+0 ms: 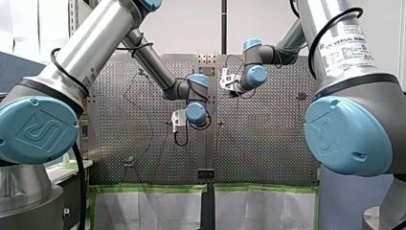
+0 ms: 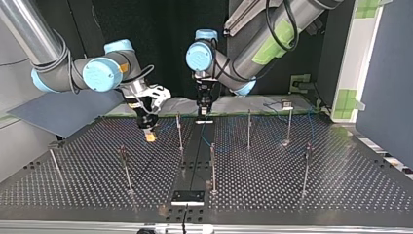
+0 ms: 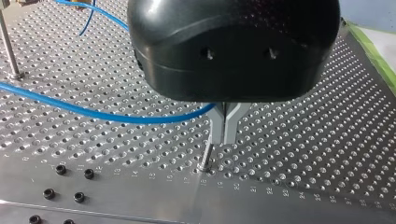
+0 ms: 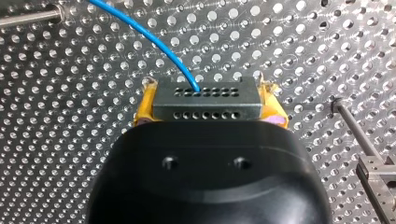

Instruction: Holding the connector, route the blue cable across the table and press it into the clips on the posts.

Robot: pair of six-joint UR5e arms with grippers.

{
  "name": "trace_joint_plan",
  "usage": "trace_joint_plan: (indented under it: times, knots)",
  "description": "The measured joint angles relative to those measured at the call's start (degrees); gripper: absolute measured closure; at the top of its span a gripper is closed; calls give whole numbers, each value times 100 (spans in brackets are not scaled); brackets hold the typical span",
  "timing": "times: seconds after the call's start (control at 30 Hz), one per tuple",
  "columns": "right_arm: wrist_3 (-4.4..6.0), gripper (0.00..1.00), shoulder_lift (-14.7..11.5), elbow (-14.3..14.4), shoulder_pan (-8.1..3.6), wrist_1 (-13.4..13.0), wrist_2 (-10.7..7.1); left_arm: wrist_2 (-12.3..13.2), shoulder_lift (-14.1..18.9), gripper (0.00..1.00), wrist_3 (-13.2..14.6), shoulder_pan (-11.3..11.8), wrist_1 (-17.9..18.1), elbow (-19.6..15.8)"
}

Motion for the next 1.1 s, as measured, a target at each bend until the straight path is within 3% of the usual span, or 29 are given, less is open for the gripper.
trace_joint_plan:
  times: [0.07,1.1]
  knots:
    - [0,100,0,0,0,0,0,0,0,92,0,0,0,0]
    - [0,100,0,0,0,0,0,0,0,92,0,0,0,0]
